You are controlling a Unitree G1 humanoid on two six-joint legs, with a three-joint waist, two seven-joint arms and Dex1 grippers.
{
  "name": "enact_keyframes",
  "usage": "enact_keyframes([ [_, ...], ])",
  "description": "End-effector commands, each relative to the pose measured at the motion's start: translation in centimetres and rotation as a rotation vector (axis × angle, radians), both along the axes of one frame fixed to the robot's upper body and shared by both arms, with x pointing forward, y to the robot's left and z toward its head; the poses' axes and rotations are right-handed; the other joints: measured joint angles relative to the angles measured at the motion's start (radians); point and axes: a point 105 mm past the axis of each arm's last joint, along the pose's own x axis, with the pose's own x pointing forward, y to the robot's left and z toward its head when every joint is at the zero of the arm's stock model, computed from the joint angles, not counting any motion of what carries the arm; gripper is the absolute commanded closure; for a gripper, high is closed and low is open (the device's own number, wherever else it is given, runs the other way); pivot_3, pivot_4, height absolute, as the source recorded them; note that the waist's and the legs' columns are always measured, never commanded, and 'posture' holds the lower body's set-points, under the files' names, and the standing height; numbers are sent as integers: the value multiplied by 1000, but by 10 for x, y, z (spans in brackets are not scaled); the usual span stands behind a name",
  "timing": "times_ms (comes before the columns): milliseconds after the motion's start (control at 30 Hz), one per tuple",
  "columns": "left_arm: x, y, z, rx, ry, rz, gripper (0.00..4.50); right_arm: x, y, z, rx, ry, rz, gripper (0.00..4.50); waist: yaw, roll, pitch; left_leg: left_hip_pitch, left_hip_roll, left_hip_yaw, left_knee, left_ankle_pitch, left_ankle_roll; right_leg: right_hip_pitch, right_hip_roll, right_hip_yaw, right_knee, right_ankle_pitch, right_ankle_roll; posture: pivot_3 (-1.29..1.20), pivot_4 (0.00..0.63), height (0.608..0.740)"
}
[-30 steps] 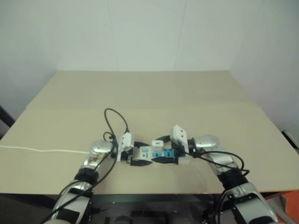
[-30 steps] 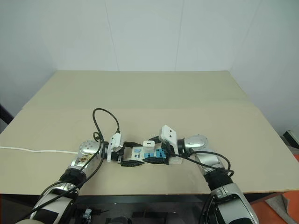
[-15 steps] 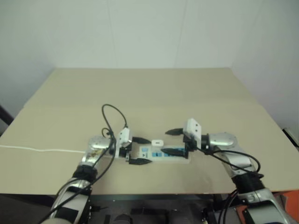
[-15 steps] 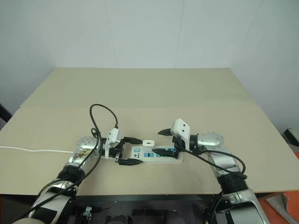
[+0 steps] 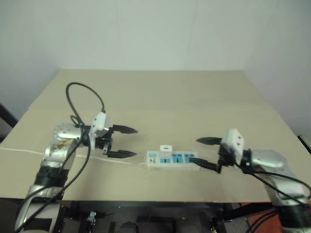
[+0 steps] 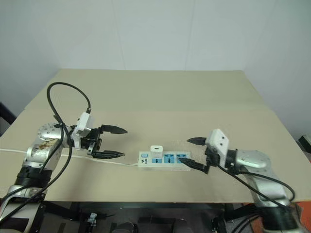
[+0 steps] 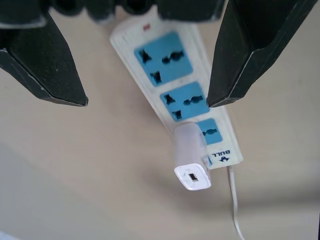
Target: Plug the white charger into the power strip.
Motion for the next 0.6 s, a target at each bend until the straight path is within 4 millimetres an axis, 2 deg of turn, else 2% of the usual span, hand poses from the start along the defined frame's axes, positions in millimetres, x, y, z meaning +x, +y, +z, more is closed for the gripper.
enact_keyframes([
  [33,2,6,13,3,-62,89,33,-15,-9,28,-31,-78,-54,0,-2,-1,1,0,0,0,0,0,0,0,0,0,0,0,0,0,150,740],
  [267,-9,16,21,-35,-22,217,33,-36,-17,50,-21,-88,-148,0,-8,-1,1,1,1,0,0,0,0,0,1,0,1,0,0,0,150,740],
  [433,-24,14,27,-21,-17,195,33,-44,-14,52,-16,-78,-150,0,-6,-2,2,0,1,1,0,0,0,0,0,0,-1,0,0,0,150,740],
  [600,-27,16,30,19,-29,199,33,-47,-11,49,-19,-67,-143,0,-4,-2,2,0,1,1,0,0,0,0,0,0,-1,0,0,0,150,740],
])
